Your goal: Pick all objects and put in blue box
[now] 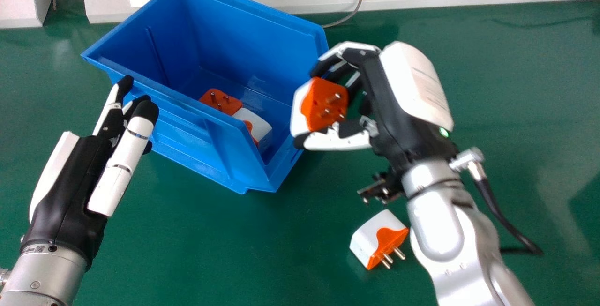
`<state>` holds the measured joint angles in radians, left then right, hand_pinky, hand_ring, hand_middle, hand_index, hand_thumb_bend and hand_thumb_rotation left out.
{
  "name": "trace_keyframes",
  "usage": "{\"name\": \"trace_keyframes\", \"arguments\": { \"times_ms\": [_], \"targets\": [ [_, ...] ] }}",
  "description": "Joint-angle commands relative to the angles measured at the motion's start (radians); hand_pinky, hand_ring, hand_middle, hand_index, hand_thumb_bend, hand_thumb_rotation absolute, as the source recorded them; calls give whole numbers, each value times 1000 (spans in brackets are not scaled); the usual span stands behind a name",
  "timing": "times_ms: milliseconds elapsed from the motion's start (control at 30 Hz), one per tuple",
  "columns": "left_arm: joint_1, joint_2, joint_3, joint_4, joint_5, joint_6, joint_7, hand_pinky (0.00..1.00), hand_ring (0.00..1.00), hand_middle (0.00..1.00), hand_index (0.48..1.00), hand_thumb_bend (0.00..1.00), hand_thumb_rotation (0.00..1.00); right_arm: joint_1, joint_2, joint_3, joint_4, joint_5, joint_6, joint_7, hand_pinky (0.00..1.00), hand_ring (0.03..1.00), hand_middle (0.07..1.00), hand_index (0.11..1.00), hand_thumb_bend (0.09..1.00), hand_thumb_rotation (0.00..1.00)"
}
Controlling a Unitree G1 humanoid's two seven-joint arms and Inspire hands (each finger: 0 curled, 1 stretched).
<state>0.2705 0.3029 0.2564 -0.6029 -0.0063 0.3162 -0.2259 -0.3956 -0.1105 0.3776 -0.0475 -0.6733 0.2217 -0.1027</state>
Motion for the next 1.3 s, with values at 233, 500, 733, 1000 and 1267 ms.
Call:
{"name": "trace_keyframes", "arguments": {
  "times_ms": [233, 500, 733, 1000, 1267],
  "targets": [
    [1, 7, -6, -4, 19, -36, 6, 866, 944, 952, 1000, 474, 1000, -250, 57, -2, 273, 26, -139, -37, 313, 425, 535, 540, 488, 0],
    [9, -1, -8, -18, 15, -33, 10, 863, 941, 950, 1000, 476, 1000, -427, 84, 23, 536, 7, -204, -69, 319, 427, 538, 538, 488, 0],
    [35, -14, -1, -48, 10, -32, 16, 859, 939, 947, 1000, 480, 1000, -561, 103, 69, 767, -11, -257, -86, 324, 429, 543, 534, 488, 0],
    [74, -42, 11, -67, -1, -51, 33, 854, 936, 944, 1000, 471, 1000, -685, 124, 128, 1005, -32, -296, -113, 331, 429, 545, 520, 490, 0],
    [159, -77, 39, -106, -14, -90, 41, 853, 936, 944, 1000, 466, 1000, -734, 122, 151, 1100, -46, -306, -135, 334, 433, 546, 496, 491, 0]
  ]
}}
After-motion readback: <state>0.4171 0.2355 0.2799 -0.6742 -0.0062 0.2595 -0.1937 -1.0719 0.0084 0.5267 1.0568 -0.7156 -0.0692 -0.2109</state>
